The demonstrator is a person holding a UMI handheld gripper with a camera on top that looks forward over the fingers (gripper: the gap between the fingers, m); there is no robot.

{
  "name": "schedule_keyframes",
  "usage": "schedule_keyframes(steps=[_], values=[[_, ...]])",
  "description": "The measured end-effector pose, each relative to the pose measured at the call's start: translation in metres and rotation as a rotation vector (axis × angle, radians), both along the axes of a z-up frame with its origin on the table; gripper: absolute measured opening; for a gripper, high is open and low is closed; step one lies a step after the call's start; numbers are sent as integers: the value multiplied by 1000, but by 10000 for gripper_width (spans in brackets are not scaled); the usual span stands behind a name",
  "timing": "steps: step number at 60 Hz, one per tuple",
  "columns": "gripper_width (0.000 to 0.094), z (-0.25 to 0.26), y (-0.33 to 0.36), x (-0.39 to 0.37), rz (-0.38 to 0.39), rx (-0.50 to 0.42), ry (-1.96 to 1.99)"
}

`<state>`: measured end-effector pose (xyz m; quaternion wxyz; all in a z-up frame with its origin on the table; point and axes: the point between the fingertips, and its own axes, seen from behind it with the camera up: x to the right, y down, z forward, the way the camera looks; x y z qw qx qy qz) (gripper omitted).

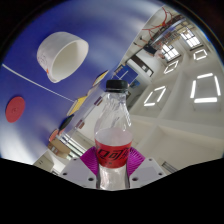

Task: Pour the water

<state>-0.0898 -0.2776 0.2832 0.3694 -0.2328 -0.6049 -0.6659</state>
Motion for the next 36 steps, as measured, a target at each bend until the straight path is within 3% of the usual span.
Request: schedule_keyframes(steps=[10,19,27,36], values=[[322,-48,13,-29,74,-56,-211],[321,-47,15,-18,42,-78,-117],[324,-15,13,-7,55,-67,40],[323,56,3,20,72,-76,582]])
